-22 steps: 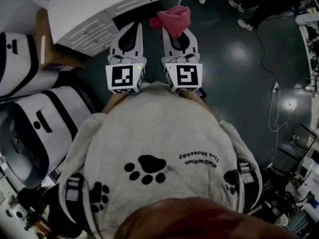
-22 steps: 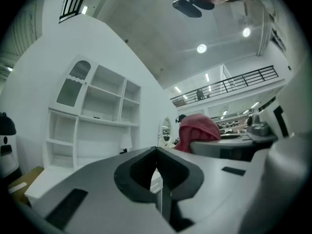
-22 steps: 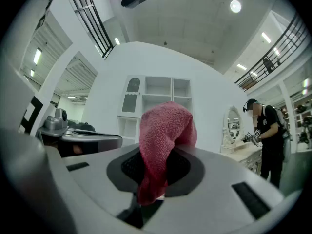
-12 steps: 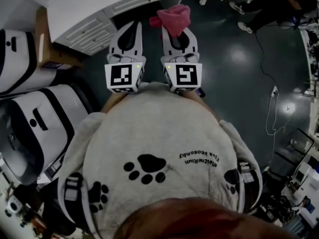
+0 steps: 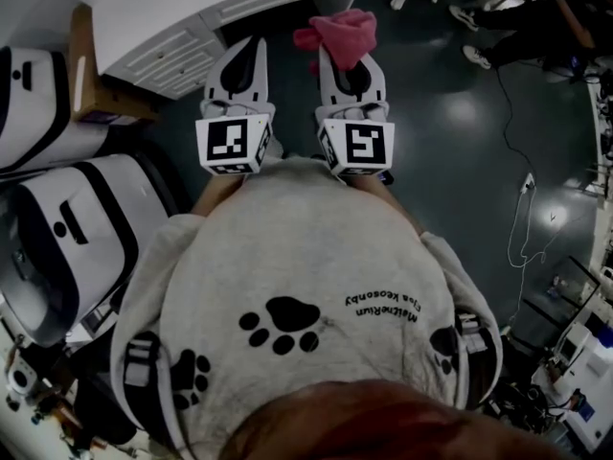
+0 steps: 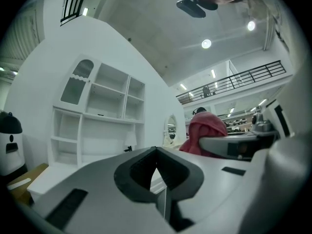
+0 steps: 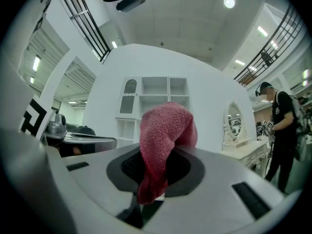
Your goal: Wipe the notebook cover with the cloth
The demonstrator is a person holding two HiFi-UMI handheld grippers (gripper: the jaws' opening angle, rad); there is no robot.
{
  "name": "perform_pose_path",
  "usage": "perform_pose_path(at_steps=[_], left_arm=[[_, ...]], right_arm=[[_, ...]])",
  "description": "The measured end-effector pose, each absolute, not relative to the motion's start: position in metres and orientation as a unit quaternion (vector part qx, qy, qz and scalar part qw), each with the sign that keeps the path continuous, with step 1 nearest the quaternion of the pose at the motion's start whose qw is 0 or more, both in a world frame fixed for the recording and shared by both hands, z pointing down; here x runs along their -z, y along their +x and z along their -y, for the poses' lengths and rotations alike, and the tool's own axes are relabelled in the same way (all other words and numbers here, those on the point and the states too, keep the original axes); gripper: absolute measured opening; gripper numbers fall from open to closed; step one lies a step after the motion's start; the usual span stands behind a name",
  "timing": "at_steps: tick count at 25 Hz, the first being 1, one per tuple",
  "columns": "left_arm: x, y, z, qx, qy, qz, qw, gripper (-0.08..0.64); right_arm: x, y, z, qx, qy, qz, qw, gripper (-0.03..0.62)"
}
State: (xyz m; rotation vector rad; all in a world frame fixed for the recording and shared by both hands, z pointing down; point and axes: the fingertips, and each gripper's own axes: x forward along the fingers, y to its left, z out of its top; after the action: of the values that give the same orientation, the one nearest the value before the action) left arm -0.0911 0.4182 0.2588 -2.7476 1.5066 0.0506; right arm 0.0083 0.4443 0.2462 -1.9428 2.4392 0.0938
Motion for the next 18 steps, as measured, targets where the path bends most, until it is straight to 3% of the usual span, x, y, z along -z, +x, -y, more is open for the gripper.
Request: perform_pose_path(at_steps=[18], left_arm=[[-0.251, -0.09, -0.258, -0.025, -0.901, -0.433, 0.013, 0.011]], right_arm=[[-0.248, 0.008, -0.288, -0.035, -0.656, -0.754, 0.006, 0.075]])
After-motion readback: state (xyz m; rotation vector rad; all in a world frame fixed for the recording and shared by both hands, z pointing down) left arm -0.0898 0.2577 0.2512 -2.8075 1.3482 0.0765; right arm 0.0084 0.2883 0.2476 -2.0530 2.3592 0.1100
